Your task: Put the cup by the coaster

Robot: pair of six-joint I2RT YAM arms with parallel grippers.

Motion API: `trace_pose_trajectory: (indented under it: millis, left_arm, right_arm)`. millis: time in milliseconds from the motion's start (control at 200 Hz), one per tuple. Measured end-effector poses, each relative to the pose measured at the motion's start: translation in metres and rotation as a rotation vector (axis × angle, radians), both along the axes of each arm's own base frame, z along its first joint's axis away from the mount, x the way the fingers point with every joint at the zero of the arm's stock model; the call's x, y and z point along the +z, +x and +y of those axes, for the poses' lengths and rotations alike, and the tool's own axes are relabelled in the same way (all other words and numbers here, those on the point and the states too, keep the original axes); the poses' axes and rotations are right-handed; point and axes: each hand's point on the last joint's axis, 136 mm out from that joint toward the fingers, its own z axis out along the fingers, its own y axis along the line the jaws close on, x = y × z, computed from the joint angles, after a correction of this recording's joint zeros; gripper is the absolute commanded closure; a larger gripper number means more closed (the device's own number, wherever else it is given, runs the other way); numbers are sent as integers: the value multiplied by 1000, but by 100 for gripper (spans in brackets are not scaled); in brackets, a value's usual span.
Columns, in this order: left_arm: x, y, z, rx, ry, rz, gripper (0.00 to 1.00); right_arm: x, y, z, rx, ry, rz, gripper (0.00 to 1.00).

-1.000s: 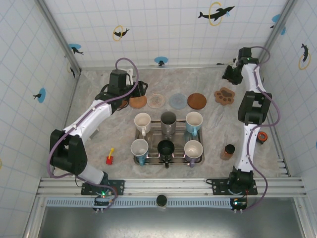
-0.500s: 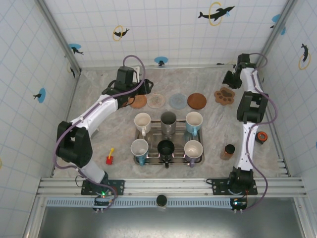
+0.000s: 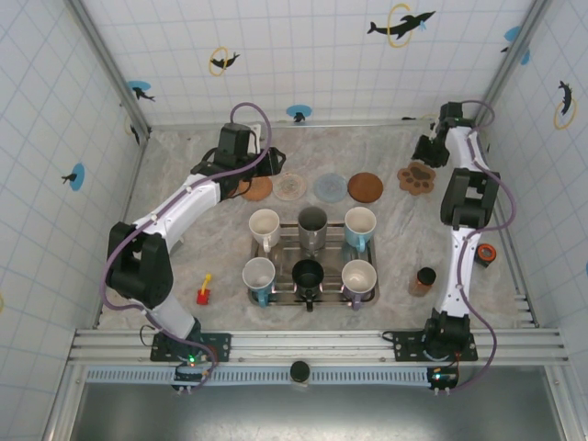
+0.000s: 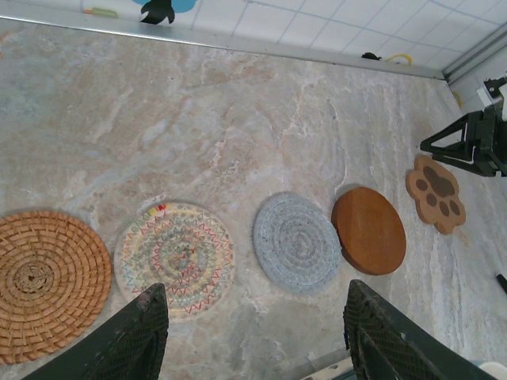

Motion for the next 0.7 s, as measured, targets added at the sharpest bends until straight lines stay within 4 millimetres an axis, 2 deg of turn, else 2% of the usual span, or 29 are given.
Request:
trace_pose_trajectory:
  millis: [446, 701]
  left_arm:
    - [0, -2, -4, -12, -2, 0, 41]
    - [0, -4, -5, -14, -1, 1, 41]
  right_arm:
    - [-1, -30, 7, 35, 2, 44, 54]
    - [-1, -37, 24, 71, 15, 56, 54]
